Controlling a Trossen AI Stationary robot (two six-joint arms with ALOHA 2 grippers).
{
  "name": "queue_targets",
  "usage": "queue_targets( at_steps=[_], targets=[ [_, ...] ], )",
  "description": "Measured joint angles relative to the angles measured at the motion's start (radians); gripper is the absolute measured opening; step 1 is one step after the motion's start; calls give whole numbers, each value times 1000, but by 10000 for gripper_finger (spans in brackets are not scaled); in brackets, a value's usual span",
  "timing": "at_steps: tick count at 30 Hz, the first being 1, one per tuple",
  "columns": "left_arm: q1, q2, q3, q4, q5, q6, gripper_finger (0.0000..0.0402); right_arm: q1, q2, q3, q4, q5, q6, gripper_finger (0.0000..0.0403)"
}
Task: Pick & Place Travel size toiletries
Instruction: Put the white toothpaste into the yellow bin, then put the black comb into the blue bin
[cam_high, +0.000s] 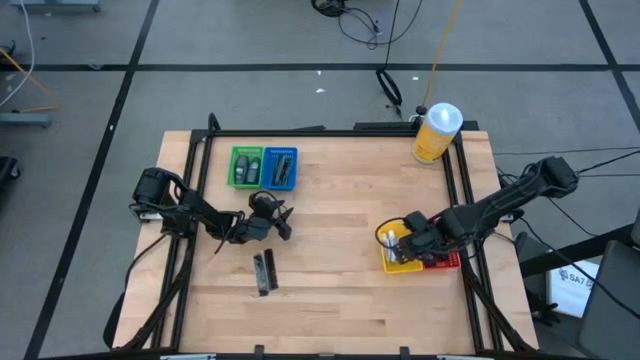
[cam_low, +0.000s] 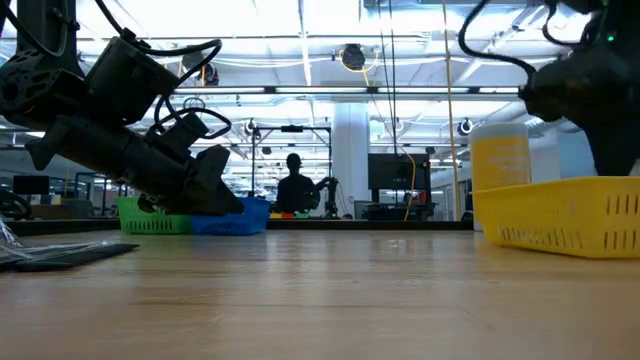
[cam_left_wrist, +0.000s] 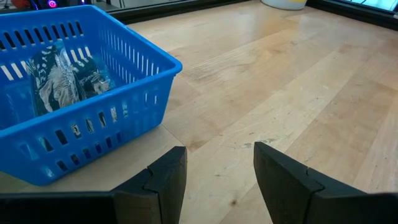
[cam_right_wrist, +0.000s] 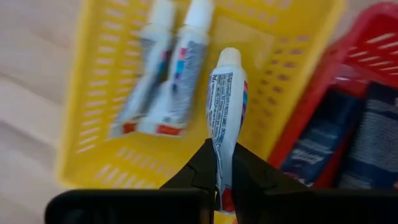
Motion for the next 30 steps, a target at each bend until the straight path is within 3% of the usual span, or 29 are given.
queue_targets(
  at_steps=[5,14,21,24,26,28,30],
  targets=[
    [0,0,0,0,0,0,184,-13,-1,-12,-15,1,-19,35],
    [0,0,0,0,0,0,184,-14,-18,-13,29,1,-128,99],
    [0,0,0,0,0,0,184,-15,-189,-10,184,162,-222,118],
    [0,0,0,0,0,0,184,-15,-242,-11,344,310,-376,118],
    [0,0,0,0,1,1,184,-15,-249,-31,534,401,-566,118],
    [0,-1,0,0,43,26,184,-18,-228,-82,800,432,-829,118],
    [-5,-43,-1,-13,108,81,184,-26,-177,-155,1133,392,-1100,118]
  ],
)
